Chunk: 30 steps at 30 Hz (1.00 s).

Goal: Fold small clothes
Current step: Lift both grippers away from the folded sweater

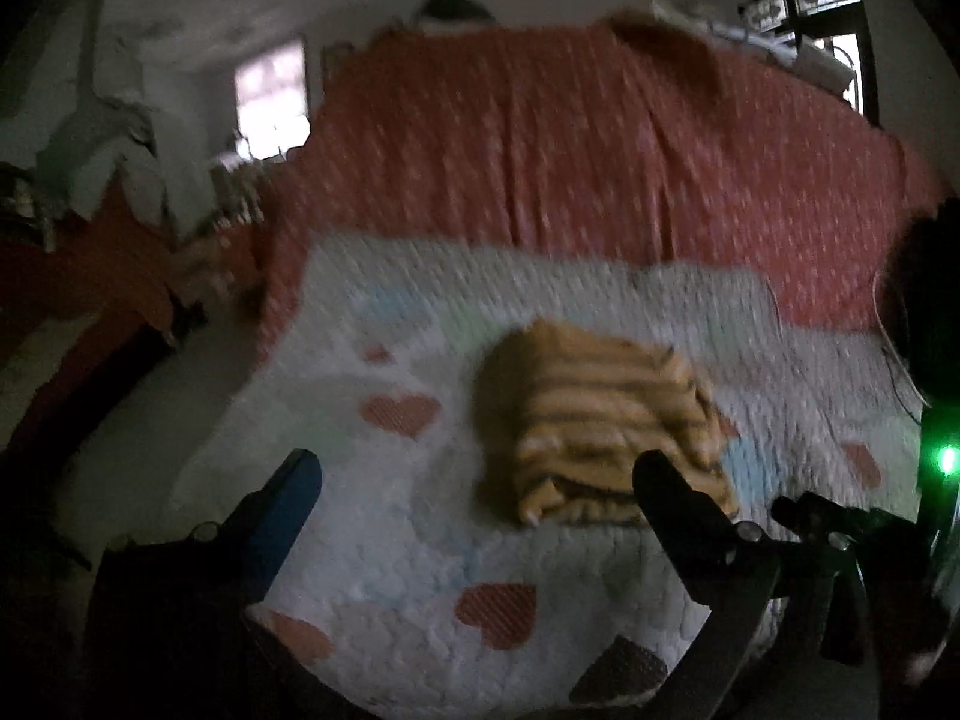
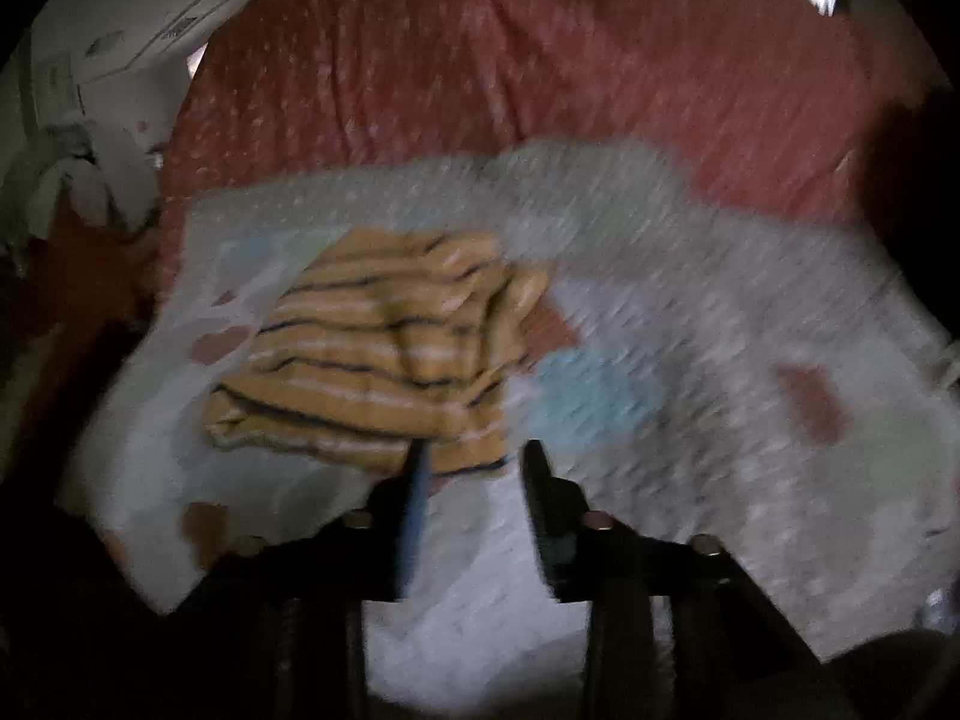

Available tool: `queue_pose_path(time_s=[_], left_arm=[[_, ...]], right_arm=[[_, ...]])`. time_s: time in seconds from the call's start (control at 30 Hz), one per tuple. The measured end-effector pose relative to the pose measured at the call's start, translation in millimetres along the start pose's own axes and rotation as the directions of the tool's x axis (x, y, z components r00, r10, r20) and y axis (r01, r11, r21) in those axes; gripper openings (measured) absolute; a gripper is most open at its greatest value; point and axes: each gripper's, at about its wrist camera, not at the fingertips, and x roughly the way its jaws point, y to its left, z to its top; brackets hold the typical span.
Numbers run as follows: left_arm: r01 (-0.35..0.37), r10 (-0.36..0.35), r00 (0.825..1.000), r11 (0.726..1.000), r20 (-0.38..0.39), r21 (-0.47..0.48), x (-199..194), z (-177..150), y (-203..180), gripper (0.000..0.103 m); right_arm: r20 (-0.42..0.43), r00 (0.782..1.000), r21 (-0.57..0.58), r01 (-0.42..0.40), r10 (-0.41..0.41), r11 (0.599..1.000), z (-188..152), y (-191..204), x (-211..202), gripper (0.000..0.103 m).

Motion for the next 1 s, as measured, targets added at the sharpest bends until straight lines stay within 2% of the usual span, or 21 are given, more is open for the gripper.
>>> queue_pose_path(time_s=[0.07,0.13,0.2,0.27,0.33,0.4,0.53,0.67,1.0], left_arm=[[-0.032,0.032,0.999,0.999,0.018,0.012,-9.0,9.8,-0.9,0.103],[-0.041,0.04,0.999,0.999,0.014,0.007,-13.4,13.7,-1.4,0.103],[-0.008,0.008,1.0,1.0,-0.016,0.012,-8.7,11.8,-2.9,0.103],[0.0,0.002,0.997,1.0,-0.071,0.028,0.7,4.3,-6.7,0.103],[0.028,-0.023,0.987,0.999,-0.161,0.032,15.7,-6.5,-10.0,0.103],[0.057,-0.054,0.965,0.998,-0.258,0.004,33.1,-19.1,-11.1,0.103],[0.071,-0.074,0.928,0.997,-0.365,-0.021,57.8,-39.5,-14.7,0.103],[0.075,-0.08,0.914,0.997,-0.398,-0.028,64.7,-51.9,-16.8,0.103],[0.085,-0.092,0.909,0.996,-0.408,-0.036,70.4,-55.3,-7.5,0.103]], right_arm=[[0.074,0.995,-0.013,0.061,-0.059,0.998,-0.8,6.1,-11.2,0.078],[0.122,0.99,-0.015,0.077,-0.075,0.997,-2.1,9.2,-17.3,0.091],[0.122,0.99,-0.032,0.082,-0.078,0.996,-3.2,11.9,-15.6,0.091],[0.069,0.996,-0.044,0.058,-0.055,0.997,-4.4,13.8,-6.3,0.091],[0.003,1.0,-0.038,0.006,-0.006,0.999,-7.9,15.3,3.0,0.091],[-0.029,0.999,-0.048,-0.015,0.013,0.999,-10.4,17.9,9.5,0.091],[-0.049,0.999,-0.084,-0.003,-0.001,0.996,-13.5,24.9,18.3,0.091],[-0.08,0.997,-0.067,0.001,-0.006,0.998,-15.5,25.0,25.7,0.091],[-0.111,0.994,-0.112,0.0,-0.012,0.994,-21.6,37.1,33.9,0.091]])
